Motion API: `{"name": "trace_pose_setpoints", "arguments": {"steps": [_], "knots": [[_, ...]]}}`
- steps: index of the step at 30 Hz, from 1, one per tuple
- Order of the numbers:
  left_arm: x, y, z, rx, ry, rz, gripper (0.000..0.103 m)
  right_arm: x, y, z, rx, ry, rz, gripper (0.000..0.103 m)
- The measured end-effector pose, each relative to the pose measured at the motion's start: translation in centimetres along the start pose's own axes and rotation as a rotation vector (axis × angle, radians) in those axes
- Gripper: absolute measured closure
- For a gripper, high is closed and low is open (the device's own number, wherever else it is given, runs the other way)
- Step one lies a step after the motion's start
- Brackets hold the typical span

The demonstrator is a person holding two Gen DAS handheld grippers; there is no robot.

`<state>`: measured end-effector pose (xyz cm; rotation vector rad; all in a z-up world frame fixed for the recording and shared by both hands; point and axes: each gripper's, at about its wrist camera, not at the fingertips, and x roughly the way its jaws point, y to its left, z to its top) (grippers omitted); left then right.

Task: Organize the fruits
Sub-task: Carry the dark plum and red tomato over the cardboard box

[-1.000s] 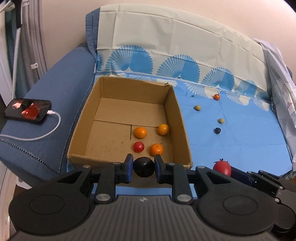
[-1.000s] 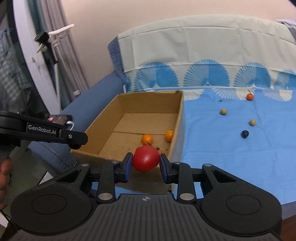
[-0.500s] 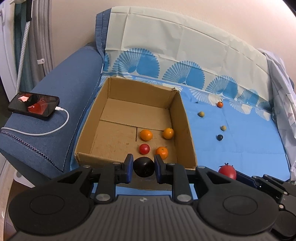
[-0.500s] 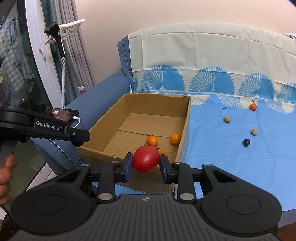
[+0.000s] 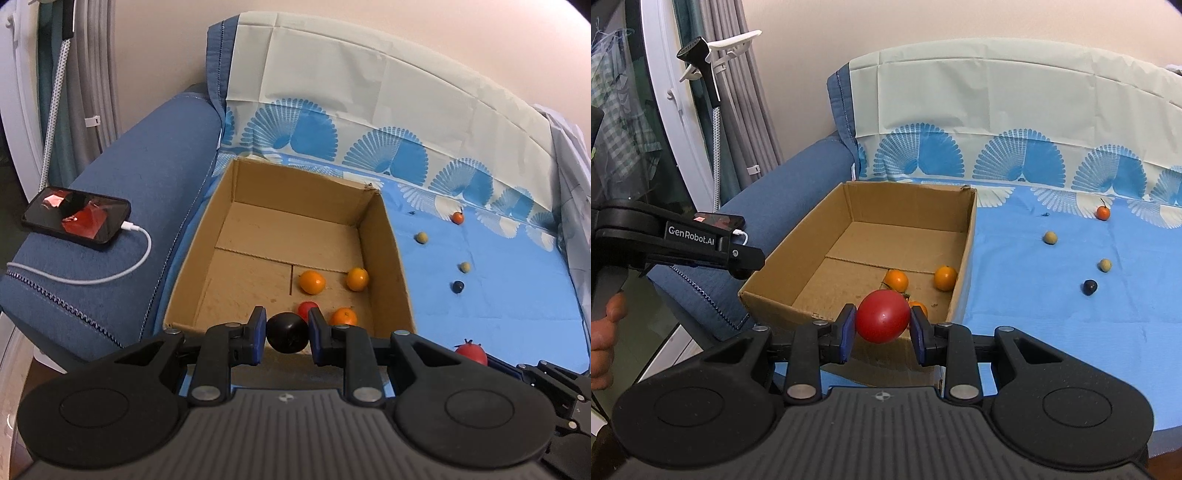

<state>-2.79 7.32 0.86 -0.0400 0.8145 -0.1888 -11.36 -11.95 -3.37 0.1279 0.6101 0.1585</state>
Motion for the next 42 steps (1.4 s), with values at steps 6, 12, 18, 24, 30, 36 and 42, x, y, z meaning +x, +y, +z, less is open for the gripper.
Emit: {"name": "trace_pose_setpoints", "arguments": {"steps": [6,12,18,24,30,36,42], "knots": [[1.5,0.4,1.0,0.004,0.007,0.011,0.076,1.8,0.2,1.0,-0.015,0.004,0.002,0.07],[3.8,0.9,2.2,0.001,0.02,0.024,0.076,4.3,0.1,2.0,-0.026,0.012,-0.002,0.07],[6.6,1.1,3.4,0.005,0.037,0.041,0.076,7.0,-0.1,2.8,-0.038,0.027,-0.008,0.07],[9.8,1.2,4.2,0.023,0.07,0.053,0.076,10.0,-0.5,3.0,-0.054,0.055,-0.005,0.07],[13.3,1.2,4.7,0.038,0.106,0.07,0.076,13.1,-1.0,3.0,-0.058,0.091,-0.004,0.07],[16.7,1.2,4.5,0.052,0.153,0.086,0.076,15.5,-1.1,2.5,-0.075,0.128,0.004,0.07],[19.2,1.6,3.9,0.074,0.192,0.106,0.076,17.5,-1.1,2.0,-0.101,0.164,0.014,0.07]]}}
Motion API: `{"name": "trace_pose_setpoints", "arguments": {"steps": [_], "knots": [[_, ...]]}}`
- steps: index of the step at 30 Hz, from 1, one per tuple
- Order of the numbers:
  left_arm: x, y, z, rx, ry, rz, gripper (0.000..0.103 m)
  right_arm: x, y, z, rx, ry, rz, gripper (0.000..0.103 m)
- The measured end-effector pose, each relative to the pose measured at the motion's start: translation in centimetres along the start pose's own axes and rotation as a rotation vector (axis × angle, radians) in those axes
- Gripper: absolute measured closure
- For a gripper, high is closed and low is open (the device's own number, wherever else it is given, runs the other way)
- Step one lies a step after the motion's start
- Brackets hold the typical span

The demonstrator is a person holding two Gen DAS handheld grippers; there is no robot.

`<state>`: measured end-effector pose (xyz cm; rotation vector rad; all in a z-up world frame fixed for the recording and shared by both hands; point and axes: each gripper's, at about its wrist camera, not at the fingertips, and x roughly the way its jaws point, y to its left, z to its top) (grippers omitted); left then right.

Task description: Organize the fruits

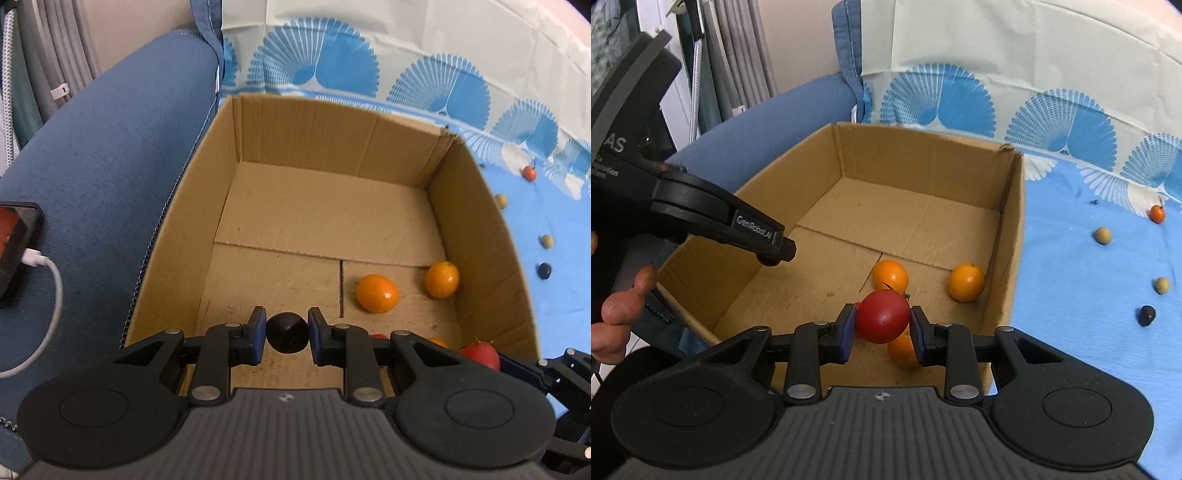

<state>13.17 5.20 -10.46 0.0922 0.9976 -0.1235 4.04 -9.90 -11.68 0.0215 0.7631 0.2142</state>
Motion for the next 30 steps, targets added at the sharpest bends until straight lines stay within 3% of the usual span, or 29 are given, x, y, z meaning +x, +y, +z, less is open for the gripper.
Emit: {"name": "trace_pose_setpoints", "arguments": {"steps": [13,14,17,18,19,21,24,30], "knots": [[3.7,-0.1,-0.9,0.044,0.068,0.047,0.076,2.5,0.8,-0.5,-0.082,0.051,0.016,0.069],[3.7,-0.2,-0.9,0.047,0.064,0.043,0.071,2.7,0.8,-0.4,-0.088,0.056,0.022,0.069],[3.0,-0.1,-0.9,0.049,0.035,-0.004,0.013,2.5,0.9,-0.1,-0.112,0.056,0.025,0.06],[2.5,-0.1,-0.9,0.045,0.018,-0.046,0.006,2.3,1.0,0.1,-0.123,0.058,0.033,0.05],[2.0,-0.3,-0.8,0.049,0.006,-0.052,0.002,2.0,1.2,0.2,-0.131,0.065,0.028,0.026],[0.8,-0.8,-1.1,0.075,-0.031,-0.04,0.0,0.7,1.3,0.2,-0.126,0.045,0.018,0.013],[-1.2,-1.2,-1.6,0.115,-0.052,-0.035,0.0,-1.4,1.4,-0.1,-0.128,0.037,0.028,0.013],[-6.8,-0.7,-3.7,0.074,-0.093,-0.004,0.0,-6.5,1.5,-1.2,-0.036,0.02,0.006,0.011]]}}
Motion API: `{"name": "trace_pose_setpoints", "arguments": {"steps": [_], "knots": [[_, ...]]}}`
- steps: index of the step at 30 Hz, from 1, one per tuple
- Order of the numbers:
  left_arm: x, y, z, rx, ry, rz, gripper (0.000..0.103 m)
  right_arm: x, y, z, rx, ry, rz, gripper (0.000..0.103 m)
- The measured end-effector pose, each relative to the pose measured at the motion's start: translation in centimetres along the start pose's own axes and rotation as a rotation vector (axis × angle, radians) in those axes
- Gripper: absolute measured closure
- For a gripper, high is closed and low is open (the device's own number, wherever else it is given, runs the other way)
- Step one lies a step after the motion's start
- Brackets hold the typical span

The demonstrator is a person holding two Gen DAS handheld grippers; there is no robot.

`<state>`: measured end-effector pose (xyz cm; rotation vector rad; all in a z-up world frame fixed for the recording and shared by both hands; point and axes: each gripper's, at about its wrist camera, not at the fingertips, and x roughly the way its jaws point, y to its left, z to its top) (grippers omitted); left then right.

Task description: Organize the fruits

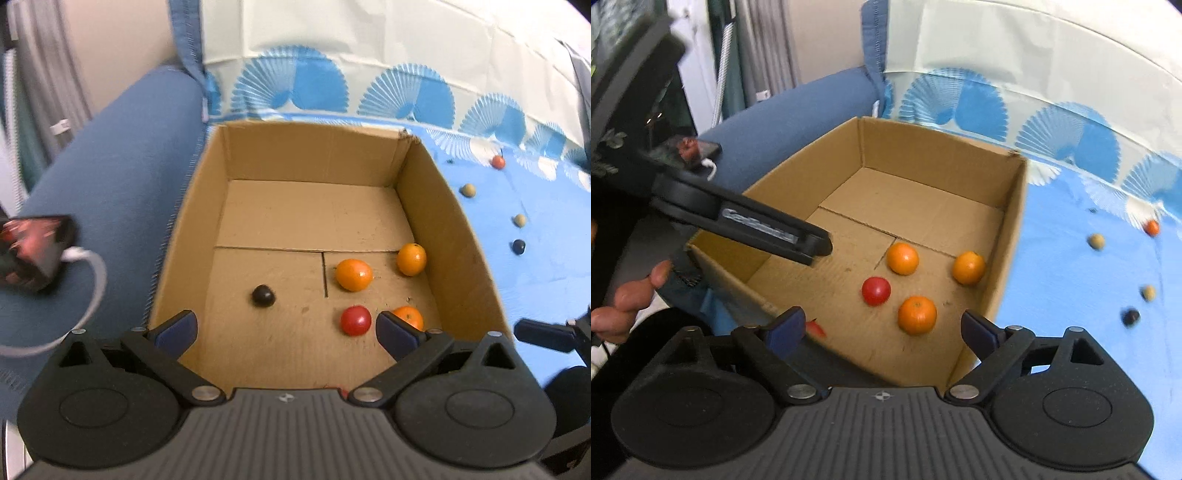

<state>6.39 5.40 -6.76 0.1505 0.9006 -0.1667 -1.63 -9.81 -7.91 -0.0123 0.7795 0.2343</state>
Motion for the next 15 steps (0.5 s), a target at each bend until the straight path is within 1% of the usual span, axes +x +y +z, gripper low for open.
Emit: {"name": "trace_pose_setpoints", "arguments": {"steps": [3,9,15], "knots": [[-2.9,0.4,-1.0,-0.028,-0.013,0.03,0.0,-2.7,0.5,-0.6,0.04,-0.026,-0.018,0.011],[-8.3,0.9,-3.1,-0.065,-0.057,0.022,0.0,-7.8,2.2,-1.5,0.064,-0.112,-0.04,0.009],[-12.2,0.2,-4.9,-0.069,-0.099,0.021,0.0,-11.8,3.5,-2.9,0.071,-0.183,-0.053,0.006]]}}
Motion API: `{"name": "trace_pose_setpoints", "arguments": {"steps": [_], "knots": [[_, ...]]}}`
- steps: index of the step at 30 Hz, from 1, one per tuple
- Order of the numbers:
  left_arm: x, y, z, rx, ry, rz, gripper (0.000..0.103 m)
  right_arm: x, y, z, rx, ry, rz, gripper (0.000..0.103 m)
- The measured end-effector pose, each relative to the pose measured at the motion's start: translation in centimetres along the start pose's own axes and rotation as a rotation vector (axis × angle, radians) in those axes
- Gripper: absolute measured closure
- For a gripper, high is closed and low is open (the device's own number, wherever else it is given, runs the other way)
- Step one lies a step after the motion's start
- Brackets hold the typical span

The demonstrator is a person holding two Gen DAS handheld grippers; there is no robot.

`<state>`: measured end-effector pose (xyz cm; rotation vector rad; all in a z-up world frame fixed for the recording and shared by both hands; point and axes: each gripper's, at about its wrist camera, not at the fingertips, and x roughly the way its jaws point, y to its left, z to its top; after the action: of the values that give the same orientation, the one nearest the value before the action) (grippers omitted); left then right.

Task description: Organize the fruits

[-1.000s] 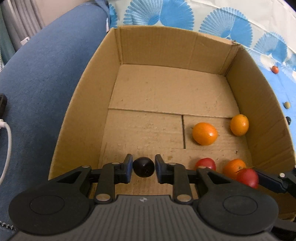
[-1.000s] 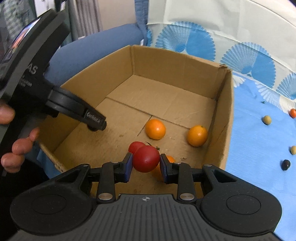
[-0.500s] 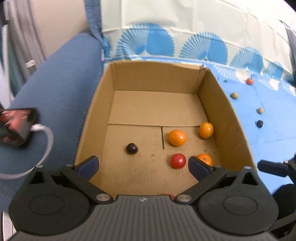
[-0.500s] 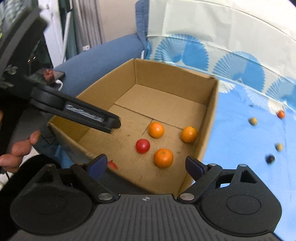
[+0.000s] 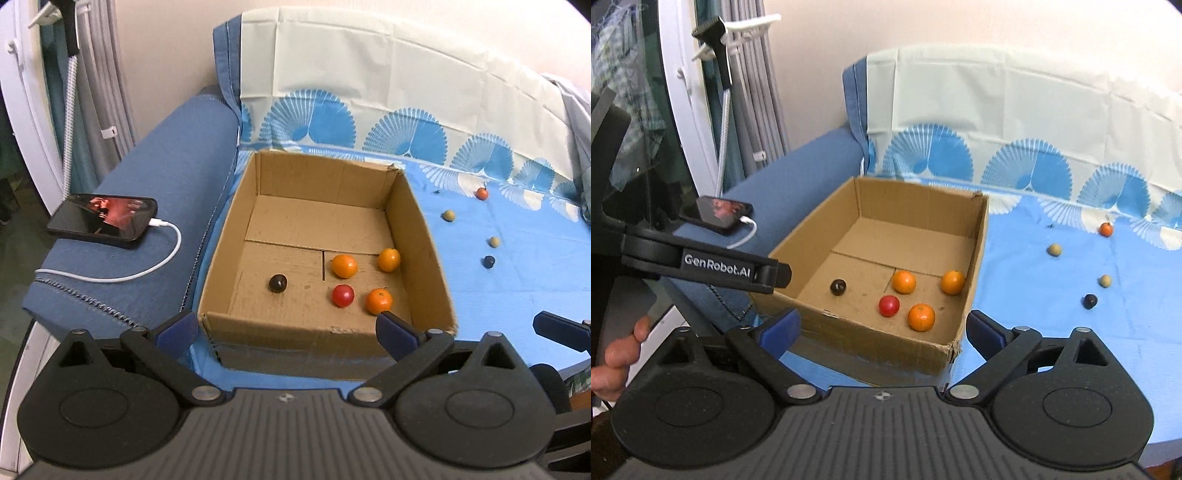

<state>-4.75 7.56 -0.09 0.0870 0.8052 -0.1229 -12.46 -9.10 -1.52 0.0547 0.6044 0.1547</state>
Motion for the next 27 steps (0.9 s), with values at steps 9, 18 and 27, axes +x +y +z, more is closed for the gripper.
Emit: {"name": "trace_pose_setpoints", "arguments": {"steps": [9,18,27], "knots": [[-4.8,-1.2,-1.8,0.034,-0.075,0.009,0.0,-4.5,0.8,-1.1,0.006,-0.08,-0.02,0.004],[-6.6,-1.4,-2.2,0.05,-0.111,0.017,0.0,-6.4,1.0,-1.6,0.007,-0.122,-0.043,0.004],[-6.5,-1.4,-2.1,0.065,-0.105,0.024,0.0,-6.4,1.2,-1.4,0.006,-0.125,-0.053,0.004]]}}
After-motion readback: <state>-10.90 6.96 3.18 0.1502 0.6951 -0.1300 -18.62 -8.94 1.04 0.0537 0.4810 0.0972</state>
